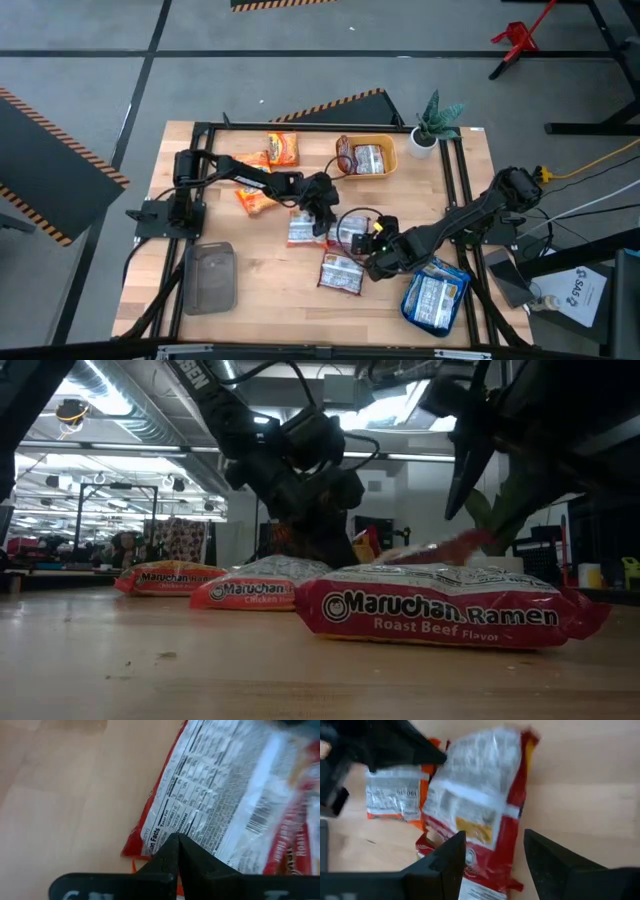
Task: Sort Maruchan noodles
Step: Put the red noodle pack into the yellow bin
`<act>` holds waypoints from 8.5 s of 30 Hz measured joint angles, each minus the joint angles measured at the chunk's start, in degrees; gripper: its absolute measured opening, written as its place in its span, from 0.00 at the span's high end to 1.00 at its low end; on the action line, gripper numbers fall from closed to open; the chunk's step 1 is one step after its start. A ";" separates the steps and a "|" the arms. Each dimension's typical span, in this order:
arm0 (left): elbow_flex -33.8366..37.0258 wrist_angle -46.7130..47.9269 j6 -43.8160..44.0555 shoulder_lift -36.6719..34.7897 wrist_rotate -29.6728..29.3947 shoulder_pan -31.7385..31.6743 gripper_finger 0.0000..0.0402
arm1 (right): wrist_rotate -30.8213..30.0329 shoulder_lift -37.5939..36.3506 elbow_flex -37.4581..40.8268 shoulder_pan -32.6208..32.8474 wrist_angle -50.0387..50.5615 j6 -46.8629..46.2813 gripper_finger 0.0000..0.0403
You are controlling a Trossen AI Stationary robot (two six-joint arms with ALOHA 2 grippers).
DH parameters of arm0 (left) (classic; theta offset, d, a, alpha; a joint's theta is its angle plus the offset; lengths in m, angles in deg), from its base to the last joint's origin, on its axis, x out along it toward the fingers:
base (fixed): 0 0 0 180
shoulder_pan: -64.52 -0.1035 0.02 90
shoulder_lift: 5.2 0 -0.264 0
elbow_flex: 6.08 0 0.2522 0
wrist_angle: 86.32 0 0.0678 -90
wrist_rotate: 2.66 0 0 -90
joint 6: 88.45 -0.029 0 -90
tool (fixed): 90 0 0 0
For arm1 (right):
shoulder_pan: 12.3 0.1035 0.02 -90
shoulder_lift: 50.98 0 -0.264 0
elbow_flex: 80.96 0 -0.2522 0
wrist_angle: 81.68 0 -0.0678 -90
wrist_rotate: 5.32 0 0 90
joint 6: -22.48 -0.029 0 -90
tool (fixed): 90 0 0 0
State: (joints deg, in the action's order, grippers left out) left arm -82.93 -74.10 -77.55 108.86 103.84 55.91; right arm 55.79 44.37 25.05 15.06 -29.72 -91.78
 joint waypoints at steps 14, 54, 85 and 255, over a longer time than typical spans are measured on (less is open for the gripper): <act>0.28 2.87 -2.49 0.37 -1.13 -0.79 1.00 | -9.35 4.24 0.00 -0.90 -1.91 -7.38 0.36; 0.24 15.00 -3.84 -15.57 3.89 -11.35 1.00 | -14.80 -5.48 -0.18 -7.90 1.49 -1.08 0.76; 0.24 17.51 -8.16 -22.39 5.09 -21.70 1.00 | 29.39 -20.46 13.55 -57.86 -21.94 67.83 0.77; 6.86 -8.93 -8.31 -1.90 2.01 0.99 1.00 | -0.76 -10.01 20.23 -9.38 -25.96 12.28 0.32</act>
State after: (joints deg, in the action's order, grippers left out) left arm -76.07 -83.04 -85.86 106.96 105.85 56.90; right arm 55.04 34.37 45.28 5.68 -55.67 -79.50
